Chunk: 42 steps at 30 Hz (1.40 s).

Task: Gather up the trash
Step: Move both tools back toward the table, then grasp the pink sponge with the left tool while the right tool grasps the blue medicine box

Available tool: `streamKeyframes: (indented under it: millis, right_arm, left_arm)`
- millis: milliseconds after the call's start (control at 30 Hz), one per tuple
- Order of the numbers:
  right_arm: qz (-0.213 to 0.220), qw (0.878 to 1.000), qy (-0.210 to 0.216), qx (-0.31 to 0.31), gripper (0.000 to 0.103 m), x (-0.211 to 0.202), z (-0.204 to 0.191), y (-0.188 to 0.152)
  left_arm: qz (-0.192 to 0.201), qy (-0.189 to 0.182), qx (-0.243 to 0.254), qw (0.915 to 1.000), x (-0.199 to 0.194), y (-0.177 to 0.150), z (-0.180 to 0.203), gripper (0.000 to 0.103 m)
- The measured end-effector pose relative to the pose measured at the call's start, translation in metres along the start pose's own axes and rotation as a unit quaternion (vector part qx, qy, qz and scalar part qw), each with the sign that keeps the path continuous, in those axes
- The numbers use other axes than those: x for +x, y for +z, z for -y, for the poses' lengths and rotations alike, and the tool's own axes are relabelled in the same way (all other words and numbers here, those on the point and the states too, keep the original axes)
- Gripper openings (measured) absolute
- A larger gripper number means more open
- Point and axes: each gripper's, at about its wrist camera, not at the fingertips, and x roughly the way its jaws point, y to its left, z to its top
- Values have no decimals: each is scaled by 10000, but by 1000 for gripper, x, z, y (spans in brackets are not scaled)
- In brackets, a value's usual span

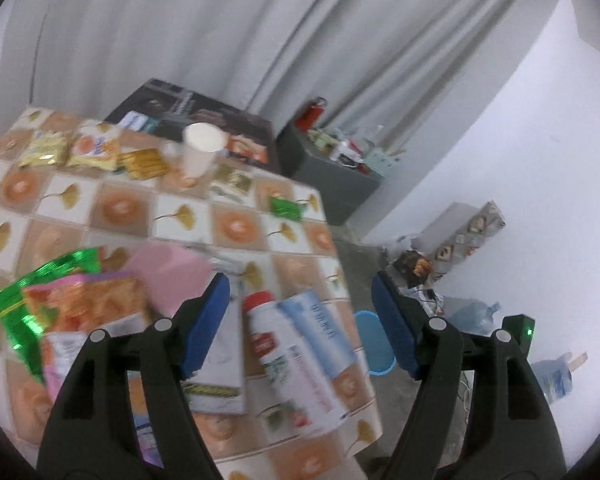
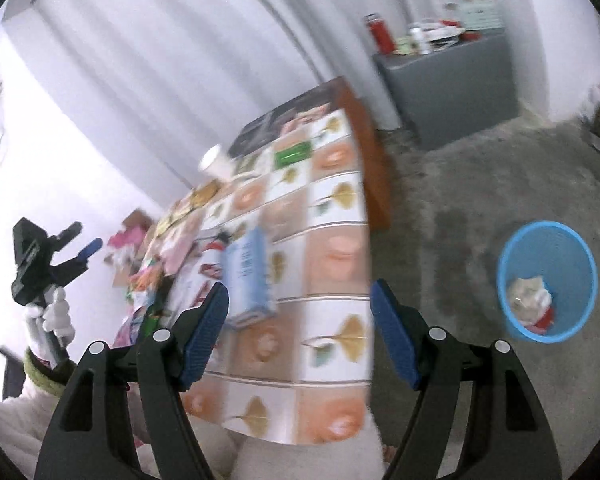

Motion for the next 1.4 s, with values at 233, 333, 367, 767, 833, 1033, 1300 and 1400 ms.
streamKeyframes:
  millis: [233,333,367,767,833,1033,1300,1400]
  right_arm:
    - [-464,9981,-11,-414,72,52,-50,1]
    - [-663,9964,-52,-529,72,70,-63,0]
    - [-702,9961,-36,-525,72,73,-64,0]
    - [-1004,9939,-184,-423,72,118,-70,7]
    - [-1058,9934,-169,-405,72,124,-69,8]
    - [-1226,9913,-162,-444,72,145,-72,11]
    - [-1344,9891,-268,-533,72,162,-72,14]
    - [-1385,9884,-279,-553,72,165,-72,14]
  left_arm:
    - [-333,182,-74,9993,3,-5,-32,69]
    - [-631,426,241,9968,18,-6,-35,69]
    - [-711,554,436,9950,24,-7,-33,69]
    - [-1359,1805,2258,9476,113,-15,-21,69]
    - [-1438,1977,2471,9377,124,-18,-21,69]
    - [-1679,2381,2688,9181,150,-24,-29,69]
    - [-1791,2647,2838,9040,165,-30,-36,61]
    - [-1763,2711,2918,9002,167,-30,-35,58]
